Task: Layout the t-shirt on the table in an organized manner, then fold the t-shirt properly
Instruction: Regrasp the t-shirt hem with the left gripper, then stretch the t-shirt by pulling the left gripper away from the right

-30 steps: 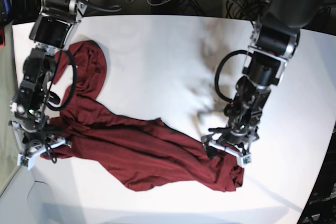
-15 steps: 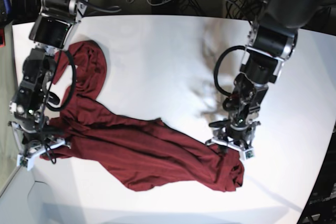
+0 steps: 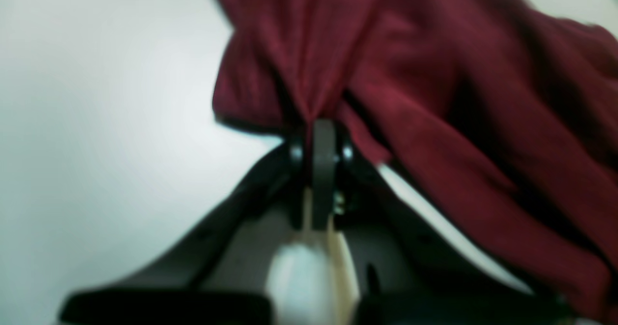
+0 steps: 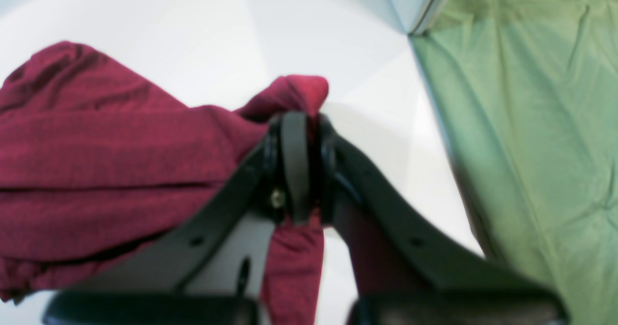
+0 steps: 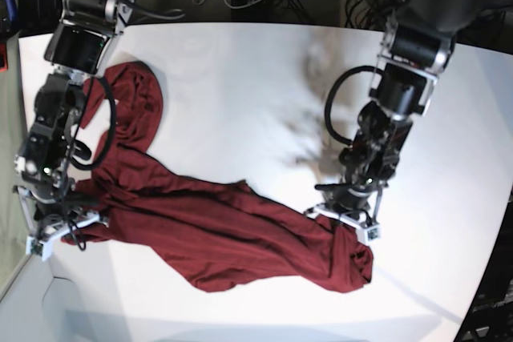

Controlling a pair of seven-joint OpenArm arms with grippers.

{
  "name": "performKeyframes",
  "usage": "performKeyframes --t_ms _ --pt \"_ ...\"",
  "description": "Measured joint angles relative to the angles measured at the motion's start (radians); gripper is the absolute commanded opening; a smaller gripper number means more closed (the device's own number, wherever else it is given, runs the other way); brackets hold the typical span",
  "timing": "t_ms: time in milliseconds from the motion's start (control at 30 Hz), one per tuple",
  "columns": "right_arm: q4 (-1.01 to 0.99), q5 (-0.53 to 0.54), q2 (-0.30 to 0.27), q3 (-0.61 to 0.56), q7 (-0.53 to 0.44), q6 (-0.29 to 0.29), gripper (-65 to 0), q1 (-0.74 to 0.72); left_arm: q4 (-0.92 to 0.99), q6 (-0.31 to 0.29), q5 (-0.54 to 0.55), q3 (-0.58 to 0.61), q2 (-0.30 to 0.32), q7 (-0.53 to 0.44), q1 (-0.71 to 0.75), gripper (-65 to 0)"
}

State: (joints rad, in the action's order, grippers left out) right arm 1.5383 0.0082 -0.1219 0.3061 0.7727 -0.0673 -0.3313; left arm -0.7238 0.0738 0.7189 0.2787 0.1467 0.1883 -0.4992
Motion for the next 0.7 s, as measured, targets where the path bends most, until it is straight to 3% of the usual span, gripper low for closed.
performKeyframes --t_ms 200,300,433,500,700 --pt "0.038 0.002 -0.029 0.006 0.013 -0.003 -65.0 0.001 -0.499 0.001 0.137 -0.009 0.156 0.169 0.104 -64.9" --pt "0.105 0.001 -0.032 0.003 -0.010 -0.003 -65.0 0.034 -0.669 -0.014 0.203 -0.086 0.224 0.223 0.177 -64.9" --pt "0.156 0.005 -0.026 -0.004 0.020 -0.011 -65.0 0.100 -0.818 -0.008 0.218 -0.232 0.259 0.372 0.352 -64.9" --pt "0.183 0.003 -0.026 0.000 0.014 -0.049 -65.0 0.122 -0.891 -0.010 0.224 -0.331 0.272 0.414 0.430 -64.9" --pt "0.221 0.004 -0.027 0.005 0.003 -0.068 -65.0 0.177 -1.019 -0.018 0.226 -0.653 0.271 0.568 0.639 -64.9"
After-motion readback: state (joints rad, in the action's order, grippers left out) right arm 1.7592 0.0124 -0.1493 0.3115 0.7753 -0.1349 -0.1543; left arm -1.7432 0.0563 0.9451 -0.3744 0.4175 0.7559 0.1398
